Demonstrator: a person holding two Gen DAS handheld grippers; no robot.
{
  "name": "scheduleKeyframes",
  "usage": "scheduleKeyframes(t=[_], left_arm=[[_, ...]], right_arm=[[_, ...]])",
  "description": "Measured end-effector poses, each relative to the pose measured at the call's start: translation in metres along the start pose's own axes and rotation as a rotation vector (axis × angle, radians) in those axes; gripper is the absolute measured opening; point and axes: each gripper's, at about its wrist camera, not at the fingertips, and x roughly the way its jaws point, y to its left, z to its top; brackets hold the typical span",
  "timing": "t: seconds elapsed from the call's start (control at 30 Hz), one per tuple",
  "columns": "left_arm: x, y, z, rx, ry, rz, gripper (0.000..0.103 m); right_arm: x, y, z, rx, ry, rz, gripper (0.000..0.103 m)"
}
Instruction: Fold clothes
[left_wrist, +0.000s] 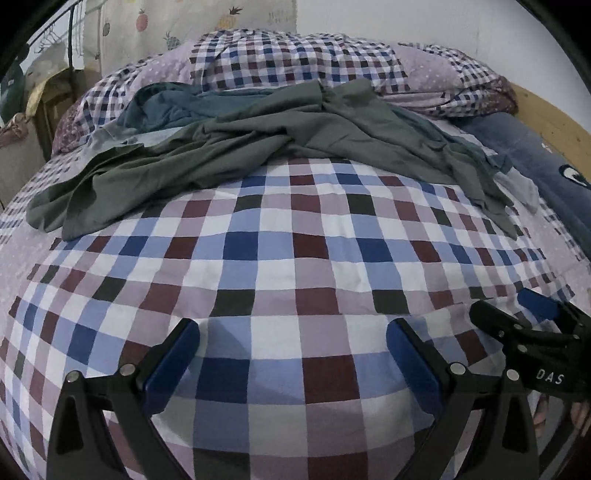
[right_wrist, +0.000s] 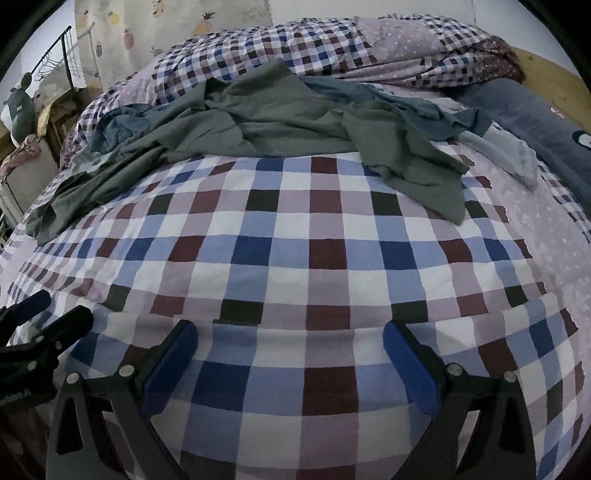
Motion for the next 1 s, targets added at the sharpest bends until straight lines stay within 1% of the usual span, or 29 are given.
scheduleKeyframes(t=[0.23, 0.53, 1.0], left_arm=[[0.0050, -0.0026, -0.0020, 0.016, 0.005, 0.024, 0.103], [0.0065, -0.0007, -0.0021, 0.008, 0.008, 0.013, 0.103], [0.0070, -0.0019, -0.0024, 0.008, 0.001, 0.015, 0.103]], right_arm=[[0.0041, 0.0030, -0.0010, -0.009, -0.003, -0.022, 0.103], [0.0036, 0.0044, -0.0008, -0.016, -0.001, -0.028, 0.103], [0.0031, 0.0030, -0.0007, -0.021, 0.000, -0.028, 0.103]])
